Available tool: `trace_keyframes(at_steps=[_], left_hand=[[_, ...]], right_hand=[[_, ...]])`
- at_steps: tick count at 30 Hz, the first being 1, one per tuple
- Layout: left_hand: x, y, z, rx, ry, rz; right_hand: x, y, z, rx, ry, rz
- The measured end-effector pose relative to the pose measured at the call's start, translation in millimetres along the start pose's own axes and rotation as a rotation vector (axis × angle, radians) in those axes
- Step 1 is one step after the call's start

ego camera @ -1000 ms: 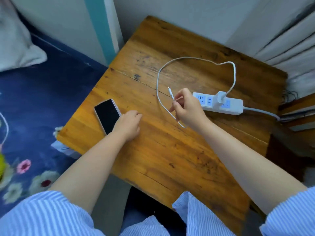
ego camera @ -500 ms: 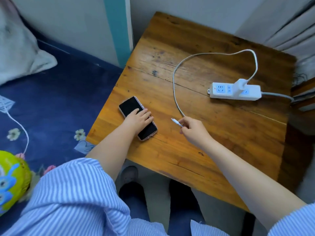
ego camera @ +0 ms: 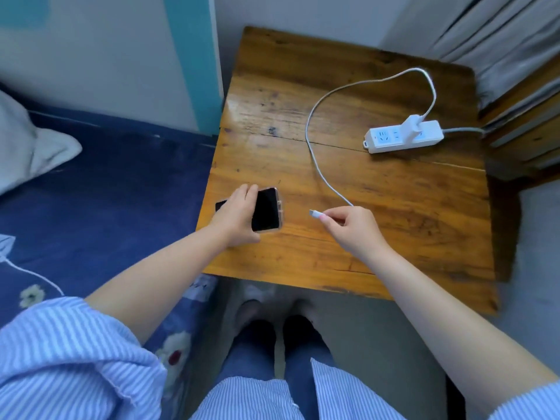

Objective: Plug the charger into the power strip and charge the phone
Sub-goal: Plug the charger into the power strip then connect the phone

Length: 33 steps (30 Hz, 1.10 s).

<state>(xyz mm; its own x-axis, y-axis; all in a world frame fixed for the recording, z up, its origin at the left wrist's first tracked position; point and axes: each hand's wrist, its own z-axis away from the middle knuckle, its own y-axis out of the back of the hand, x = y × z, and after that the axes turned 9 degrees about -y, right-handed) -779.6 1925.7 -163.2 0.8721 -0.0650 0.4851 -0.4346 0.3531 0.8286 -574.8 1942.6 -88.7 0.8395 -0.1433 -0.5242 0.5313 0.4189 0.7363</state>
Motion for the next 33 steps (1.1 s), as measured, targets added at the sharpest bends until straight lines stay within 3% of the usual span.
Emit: trace_keyframes(at_steps=[5,11,19,33], left_hand=[[18,50,17,0.198,-0.091,0.12],[66,118,35,0.288,-0.208,0.016],[104,160,51,0.418,-0.25,-0.106],[134,165,54,0.442,-0.198,-0.245]], right_hand=[[-51,33,15,0.08,0.214,0.045],[-96,86,36,0.214,0.418,0.219],[-110,133,57,0.302,0.506,0.202],[-109,149,70,0.349,0.482,0.199]])
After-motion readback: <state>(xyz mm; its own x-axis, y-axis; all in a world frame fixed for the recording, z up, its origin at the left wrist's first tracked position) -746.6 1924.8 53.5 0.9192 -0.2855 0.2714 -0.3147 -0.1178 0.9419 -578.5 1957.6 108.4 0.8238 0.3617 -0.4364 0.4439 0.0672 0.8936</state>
